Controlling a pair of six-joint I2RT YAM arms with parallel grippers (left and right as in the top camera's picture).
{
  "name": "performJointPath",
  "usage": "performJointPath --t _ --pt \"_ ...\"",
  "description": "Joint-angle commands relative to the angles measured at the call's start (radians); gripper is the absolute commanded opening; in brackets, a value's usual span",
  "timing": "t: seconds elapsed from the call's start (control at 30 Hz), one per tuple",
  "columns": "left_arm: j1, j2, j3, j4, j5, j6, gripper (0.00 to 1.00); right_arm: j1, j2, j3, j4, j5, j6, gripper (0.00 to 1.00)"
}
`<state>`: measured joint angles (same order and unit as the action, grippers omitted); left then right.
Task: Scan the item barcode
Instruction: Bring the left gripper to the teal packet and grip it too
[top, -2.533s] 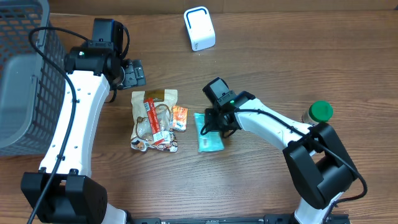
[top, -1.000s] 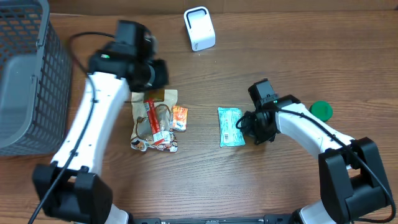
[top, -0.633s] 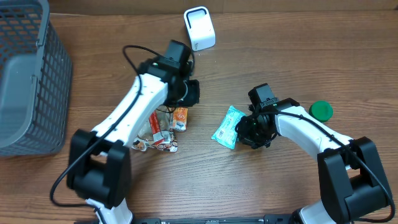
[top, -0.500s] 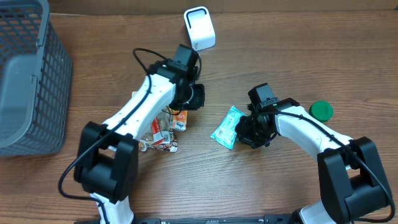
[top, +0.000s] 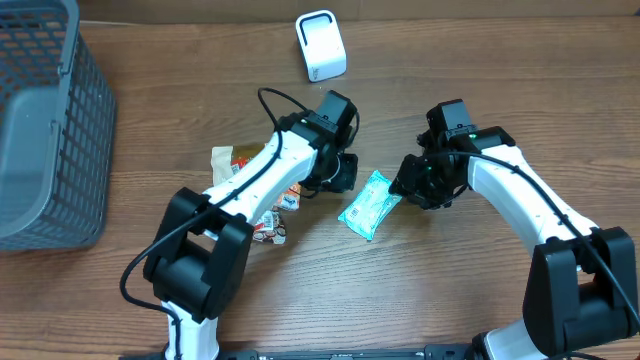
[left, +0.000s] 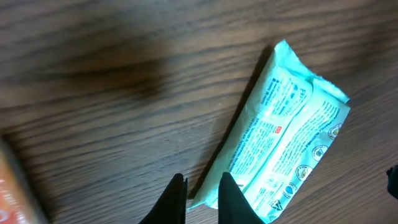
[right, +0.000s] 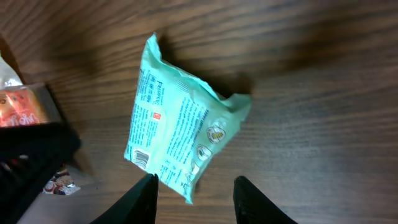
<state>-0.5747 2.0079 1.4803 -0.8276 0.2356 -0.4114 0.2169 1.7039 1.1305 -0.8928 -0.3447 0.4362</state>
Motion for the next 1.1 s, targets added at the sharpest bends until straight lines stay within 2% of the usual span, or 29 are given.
performJointPath --t 0.0,0.27,0.67,0.8,1.07 --pt "-0.015 0.041 0.000 0.006 -0.009 0.019 0.11 0.004 0.010 -0.032 0.033 -0.006 -0.019 0.41" --pt "-0.037 0.082 0.000 -0.001 -0.006 0.023 0.13 0.004 0.014 -0.084 0.116 -0.005 -0.018 0.42" --pt "-0.042 0.085 0.000 -0.011 -0.003 0.025 0.15 0.005 0.015 -0.088 0.140 -0.005 -0.018 0.42" --pt "-0.042 0.085 0.000 -0.022 0.044 0.075 0.16 0.005 0.016 -0.096 0.142 -0.005 -0.018 0.43" --pt "-0.039 0.085 0.003 -0.038 0.048 0.124 0.20 0.005 0.016 -0.127 0.184 -0.005 -0.019 0.43"
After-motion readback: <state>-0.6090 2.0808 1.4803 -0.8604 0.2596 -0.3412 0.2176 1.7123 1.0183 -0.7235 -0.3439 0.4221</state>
